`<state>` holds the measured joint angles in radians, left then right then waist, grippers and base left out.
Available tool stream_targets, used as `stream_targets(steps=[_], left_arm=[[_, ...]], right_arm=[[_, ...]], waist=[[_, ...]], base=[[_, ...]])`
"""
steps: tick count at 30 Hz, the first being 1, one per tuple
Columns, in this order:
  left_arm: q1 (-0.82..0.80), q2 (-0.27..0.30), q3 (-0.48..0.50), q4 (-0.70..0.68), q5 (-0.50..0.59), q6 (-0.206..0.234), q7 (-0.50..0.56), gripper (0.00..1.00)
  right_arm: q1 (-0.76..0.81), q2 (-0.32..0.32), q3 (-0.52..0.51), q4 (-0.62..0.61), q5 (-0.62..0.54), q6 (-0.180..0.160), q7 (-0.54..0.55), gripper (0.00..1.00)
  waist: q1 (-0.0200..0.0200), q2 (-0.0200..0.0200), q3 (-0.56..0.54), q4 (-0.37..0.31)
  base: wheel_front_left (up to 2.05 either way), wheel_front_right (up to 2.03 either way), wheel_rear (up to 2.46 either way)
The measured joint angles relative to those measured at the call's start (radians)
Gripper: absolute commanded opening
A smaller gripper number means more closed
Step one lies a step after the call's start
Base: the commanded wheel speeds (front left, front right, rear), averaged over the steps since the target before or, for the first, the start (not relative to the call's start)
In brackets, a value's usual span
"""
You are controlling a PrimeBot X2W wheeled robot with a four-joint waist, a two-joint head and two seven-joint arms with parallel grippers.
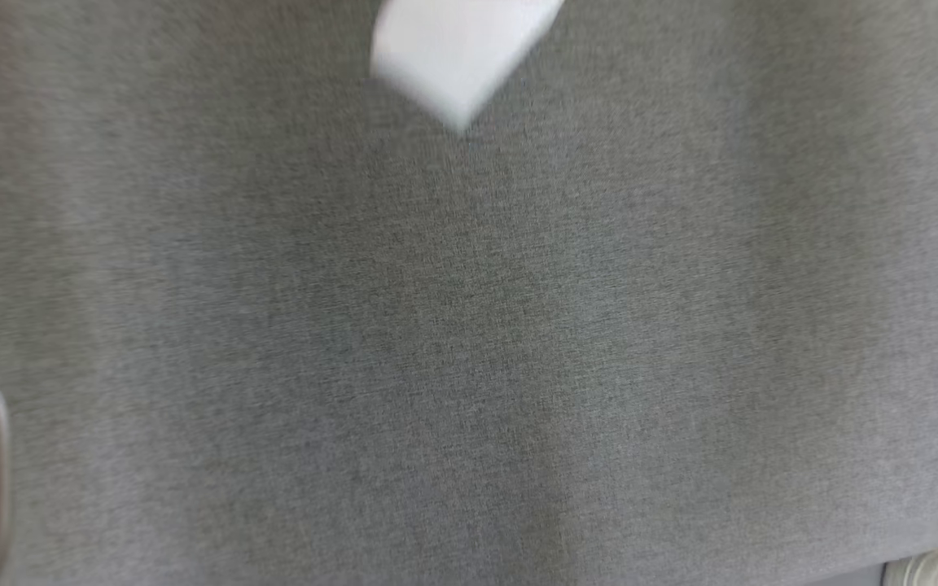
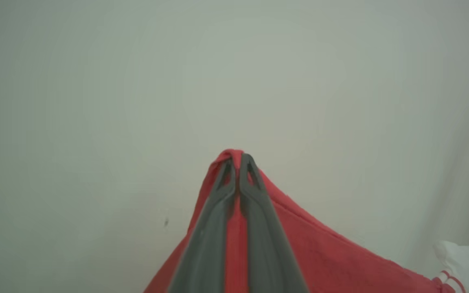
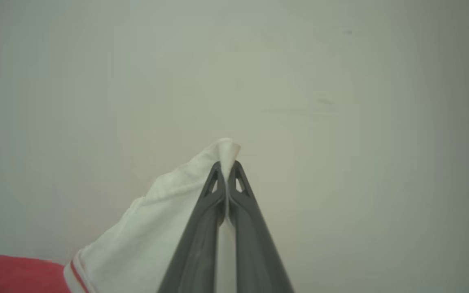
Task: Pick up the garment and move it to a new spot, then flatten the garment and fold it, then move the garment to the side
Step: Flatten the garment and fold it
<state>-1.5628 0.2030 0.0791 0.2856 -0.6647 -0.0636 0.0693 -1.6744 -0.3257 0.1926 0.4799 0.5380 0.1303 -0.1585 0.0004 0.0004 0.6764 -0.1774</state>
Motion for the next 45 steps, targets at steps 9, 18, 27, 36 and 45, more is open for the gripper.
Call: stream_targets(steps=[9,18,27,36,45], left_arm=[[-0.186,0.027,-0.015,0.077,0.003,-0.049,-0.135,0.00],[-0.059,0.040,-0.085,0.158,-0.046,-0.061,-0.184,0.00],[0.209,0.086,-0.201,0.067,-0.192,-0.066,-0.206,0.00],[0.585,0.121,-0.300,-0.037,-0.288,-0.065,-0.120,0.00],[1.004,0.129,-0.331,-0.068,-0.344,-0.046,-0.107,0.00]], right_arm=[[-0.225,0.035,-0.136,0.015,-0.173,0.000,-0.103,0.00],[-0.077,0.033,-0.055,-0.006,-0.169,0.000,-0.105,0.00],[0.228,-0.058,0.048,-0.166,-0.043,0.000,-0.105,0.00],[0.619,-0.163,0.059,-0.311,0.049,0.000,0.130,0.00],[1.095,-0.101,-0.064,-0.451,0.057,0.000,0.420,0.00]], waist=[[-0.0004,-0.0003,0.057,-0.015],[-0.0002,-0.0003,0.094,0.011],[-0.0003,-0.0004,0.044,0.033],[-0.0006,-0.0004,-0.104,0.051],[-0.0008,-0.0006,-0.288,0.066]], base=[[0.00,0.00,0.00],[0.00,0.00,0.00],[0.00,0.00,0.00],[0.00,0.00,0.00],[0.00,0.00,0.00]])
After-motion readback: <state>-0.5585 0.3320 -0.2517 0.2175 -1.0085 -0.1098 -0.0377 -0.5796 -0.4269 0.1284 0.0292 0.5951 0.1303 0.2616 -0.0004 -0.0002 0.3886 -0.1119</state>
